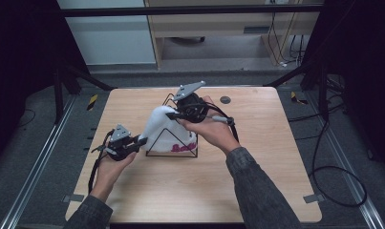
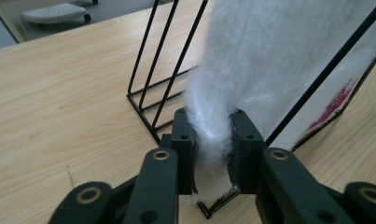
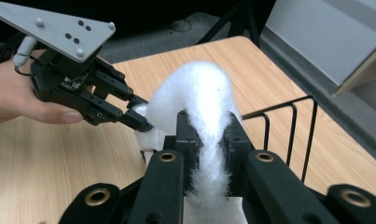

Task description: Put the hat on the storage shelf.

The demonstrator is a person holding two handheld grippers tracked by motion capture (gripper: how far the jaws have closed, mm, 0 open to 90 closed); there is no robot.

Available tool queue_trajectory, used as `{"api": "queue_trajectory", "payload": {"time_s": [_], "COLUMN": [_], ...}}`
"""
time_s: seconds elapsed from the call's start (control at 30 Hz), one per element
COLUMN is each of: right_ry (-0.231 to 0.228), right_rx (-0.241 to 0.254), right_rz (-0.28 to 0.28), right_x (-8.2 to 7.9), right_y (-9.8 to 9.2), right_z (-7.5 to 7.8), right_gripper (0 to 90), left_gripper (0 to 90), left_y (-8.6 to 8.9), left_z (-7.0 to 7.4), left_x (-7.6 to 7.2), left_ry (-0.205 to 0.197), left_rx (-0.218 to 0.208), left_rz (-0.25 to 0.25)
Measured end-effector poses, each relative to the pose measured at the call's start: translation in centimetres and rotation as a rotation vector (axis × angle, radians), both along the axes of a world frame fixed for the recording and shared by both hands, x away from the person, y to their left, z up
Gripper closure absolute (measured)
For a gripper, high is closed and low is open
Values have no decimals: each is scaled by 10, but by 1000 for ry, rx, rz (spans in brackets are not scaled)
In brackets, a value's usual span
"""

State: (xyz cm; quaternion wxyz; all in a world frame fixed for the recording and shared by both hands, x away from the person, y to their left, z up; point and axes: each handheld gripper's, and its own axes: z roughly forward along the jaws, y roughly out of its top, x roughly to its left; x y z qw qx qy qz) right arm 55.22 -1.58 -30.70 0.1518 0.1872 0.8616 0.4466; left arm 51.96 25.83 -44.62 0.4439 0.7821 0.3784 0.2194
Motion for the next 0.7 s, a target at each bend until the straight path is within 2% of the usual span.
{"api": "queue_trajectory", "payload": {"time_s": [0.03,0.1,0.13,0.17,0.2,0.23,0.27,0.3,0.53,0.6,0.63,0.7], "right_ry": [6,13,13,13,8,9,9,8,-22,-45,-53,-67], "right_rx": [-9,-18,-12,-12,-6,6,6,6,29,38,44,45], "right_rz": [-6,-7,-13,-13,-15,-22,-22,-27,-86,-108,-127,-148], "right_x": [0,0,-2,-2,-3,-4,-4,-4,-8,-10,-12,-14], "right_y": [1,2,2,2,2,1,1,1,-6,-10,-13,-17], "right_z": [-1,-1,1,1,2,5,5,6,12,16,20,23], "right_gripper": [781,651,587,587,570,522,522,501,294,242,194,151], "left_gripper": [712,613,503,503,463,377,340,340,118,92,63,45], "left_y": [0,2,3,4,6,7,9,10,25,29,33,34], "left_z": [-1,0,0,1,3,5,6,8,11,10,9,9], "left_x": [0,-2,-3,-3,-5,-6,-7,-8,-18,-21,-23,-25], "left_ry": [15,29,30,34,37,37,40,39,33,25,29,33], "left_rx": [7,20,20,24,26,23,22,23,41,32,24,18], "left_rz": [5,28,33,35,41,45,45,43,56,68,62,53]}}
